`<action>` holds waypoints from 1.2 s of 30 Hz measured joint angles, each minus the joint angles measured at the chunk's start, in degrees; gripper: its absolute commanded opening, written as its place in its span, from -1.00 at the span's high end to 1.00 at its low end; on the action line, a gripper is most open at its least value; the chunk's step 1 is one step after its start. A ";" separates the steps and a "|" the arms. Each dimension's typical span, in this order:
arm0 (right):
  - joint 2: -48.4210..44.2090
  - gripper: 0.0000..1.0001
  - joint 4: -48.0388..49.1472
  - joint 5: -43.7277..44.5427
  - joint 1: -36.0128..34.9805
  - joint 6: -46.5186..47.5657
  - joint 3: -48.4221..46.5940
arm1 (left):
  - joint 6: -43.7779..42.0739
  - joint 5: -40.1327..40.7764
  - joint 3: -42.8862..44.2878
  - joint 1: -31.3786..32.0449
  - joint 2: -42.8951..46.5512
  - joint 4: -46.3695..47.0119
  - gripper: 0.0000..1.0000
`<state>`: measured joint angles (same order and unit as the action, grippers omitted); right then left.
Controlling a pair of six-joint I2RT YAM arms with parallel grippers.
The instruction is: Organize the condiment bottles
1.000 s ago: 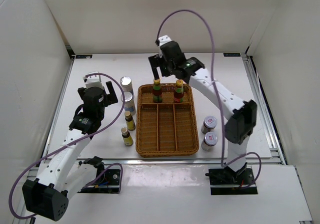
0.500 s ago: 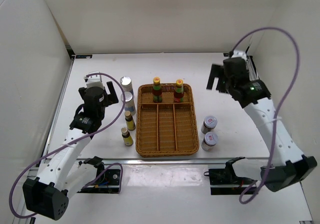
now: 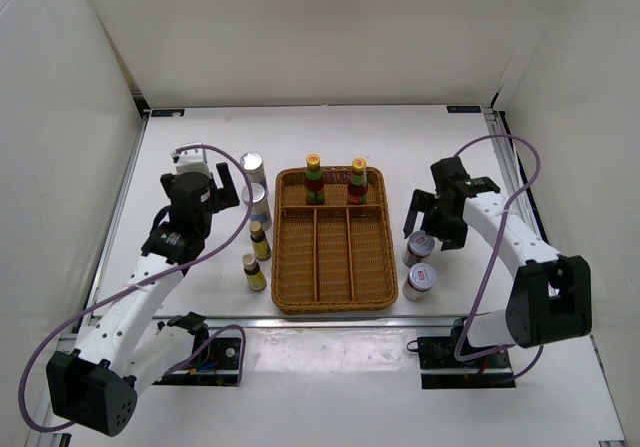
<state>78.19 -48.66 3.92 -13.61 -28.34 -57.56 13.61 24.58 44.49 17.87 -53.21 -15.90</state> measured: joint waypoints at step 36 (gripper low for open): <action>-1.46 0.99 2.25 5.70 -18.21 -0.61 -12.35 | 0.00 -0.02 0.00 0.00 -0.98 0.04 -1.00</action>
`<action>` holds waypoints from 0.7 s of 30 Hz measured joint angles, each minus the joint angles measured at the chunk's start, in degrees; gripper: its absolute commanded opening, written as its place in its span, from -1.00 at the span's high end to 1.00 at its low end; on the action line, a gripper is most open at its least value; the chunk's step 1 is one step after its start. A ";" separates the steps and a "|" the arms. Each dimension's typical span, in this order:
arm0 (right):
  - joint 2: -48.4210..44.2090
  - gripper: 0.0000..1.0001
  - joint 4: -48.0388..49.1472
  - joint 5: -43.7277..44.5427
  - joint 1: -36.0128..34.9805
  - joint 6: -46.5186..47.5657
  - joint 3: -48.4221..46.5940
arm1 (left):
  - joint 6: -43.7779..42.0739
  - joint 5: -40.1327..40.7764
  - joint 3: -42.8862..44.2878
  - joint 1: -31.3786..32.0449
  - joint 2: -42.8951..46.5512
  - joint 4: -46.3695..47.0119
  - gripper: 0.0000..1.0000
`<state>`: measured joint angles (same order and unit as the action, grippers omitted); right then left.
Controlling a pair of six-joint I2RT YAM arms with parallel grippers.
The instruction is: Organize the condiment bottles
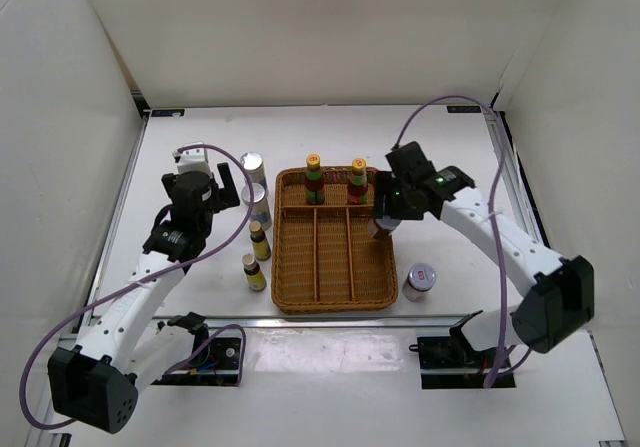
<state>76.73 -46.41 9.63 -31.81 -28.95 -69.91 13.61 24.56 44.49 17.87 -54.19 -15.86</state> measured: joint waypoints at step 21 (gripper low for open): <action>13.84 -0.83 6.03 -0.22 -4.59 -0.72 -0.39 | 0.00 0.04 0.00 0.00 0.00 -0.04 -1.00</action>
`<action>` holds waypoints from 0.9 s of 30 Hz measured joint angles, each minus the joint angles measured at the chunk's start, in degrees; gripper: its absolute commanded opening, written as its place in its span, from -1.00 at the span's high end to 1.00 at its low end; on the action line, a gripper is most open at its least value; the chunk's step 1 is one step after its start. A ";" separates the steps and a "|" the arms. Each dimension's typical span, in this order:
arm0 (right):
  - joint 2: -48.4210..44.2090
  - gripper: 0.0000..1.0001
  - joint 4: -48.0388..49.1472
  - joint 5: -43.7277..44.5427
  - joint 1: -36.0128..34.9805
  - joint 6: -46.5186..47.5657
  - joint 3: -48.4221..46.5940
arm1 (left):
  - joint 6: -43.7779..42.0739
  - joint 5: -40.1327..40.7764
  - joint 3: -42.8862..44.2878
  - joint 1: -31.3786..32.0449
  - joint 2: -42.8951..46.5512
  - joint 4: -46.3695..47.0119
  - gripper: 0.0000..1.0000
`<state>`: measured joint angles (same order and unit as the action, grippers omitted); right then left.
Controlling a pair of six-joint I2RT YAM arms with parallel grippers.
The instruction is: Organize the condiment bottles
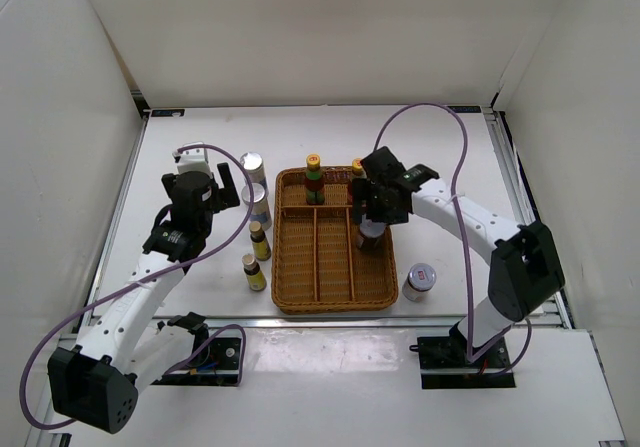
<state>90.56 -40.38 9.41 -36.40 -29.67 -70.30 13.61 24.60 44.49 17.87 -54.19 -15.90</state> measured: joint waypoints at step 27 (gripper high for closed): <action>-29.59 -1.00 -22.25 3.28 8.00 -21.46 18.40 | -0.04 0.20 0.00 0.00 1.01 -0.13 -1.00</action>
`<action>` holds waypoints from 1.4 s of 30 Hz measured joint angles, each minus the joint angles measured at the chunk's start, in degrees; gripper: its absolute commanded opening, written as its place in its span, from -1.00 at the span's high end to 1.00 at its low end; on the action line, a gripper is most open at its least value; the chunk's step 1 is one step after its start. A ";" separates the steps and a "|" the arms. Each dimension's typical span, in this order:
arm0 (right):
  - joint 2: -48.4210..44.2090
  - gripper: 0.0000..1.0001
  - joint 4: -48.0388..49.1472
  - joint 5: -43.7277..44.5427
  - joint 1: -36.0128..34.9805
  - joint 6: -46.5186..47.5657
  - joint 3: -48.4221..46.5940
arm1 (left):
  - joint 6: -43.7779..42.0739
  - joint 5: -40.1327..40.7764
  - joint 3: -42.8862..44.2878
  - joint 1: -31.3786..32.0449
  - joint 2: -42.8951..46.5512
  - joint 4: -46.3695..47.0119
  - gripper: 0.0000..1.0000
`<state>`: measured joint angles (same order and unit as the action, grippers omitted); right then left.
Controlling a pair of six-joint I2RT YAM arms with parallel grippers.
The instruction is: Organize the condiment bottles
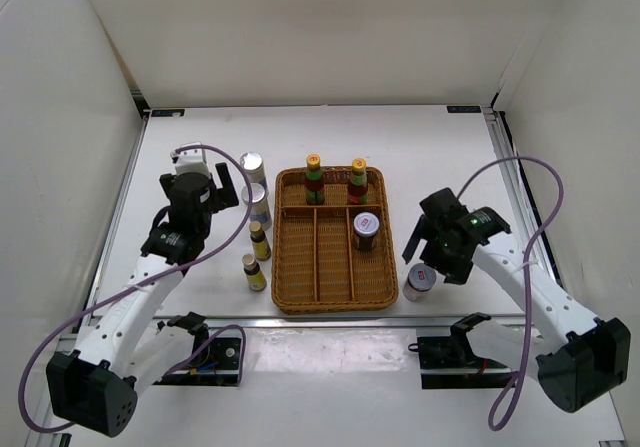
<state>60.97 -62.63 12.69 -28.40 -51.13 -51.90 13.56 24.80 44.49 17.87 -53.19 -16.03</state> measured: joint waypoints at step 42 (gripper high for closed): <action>16.09 0.50 10.69 -5.99 -20.37 4.57 -6.49 | -0.22 1.81 0.00 0.00 0.96 0.00 -1.00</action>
<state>77.06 -51.94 6.70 -48.77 -46.57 -58.39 13.34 26.61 44.49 17.87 -52.23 -16.03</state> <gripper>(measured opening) 0.681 1.000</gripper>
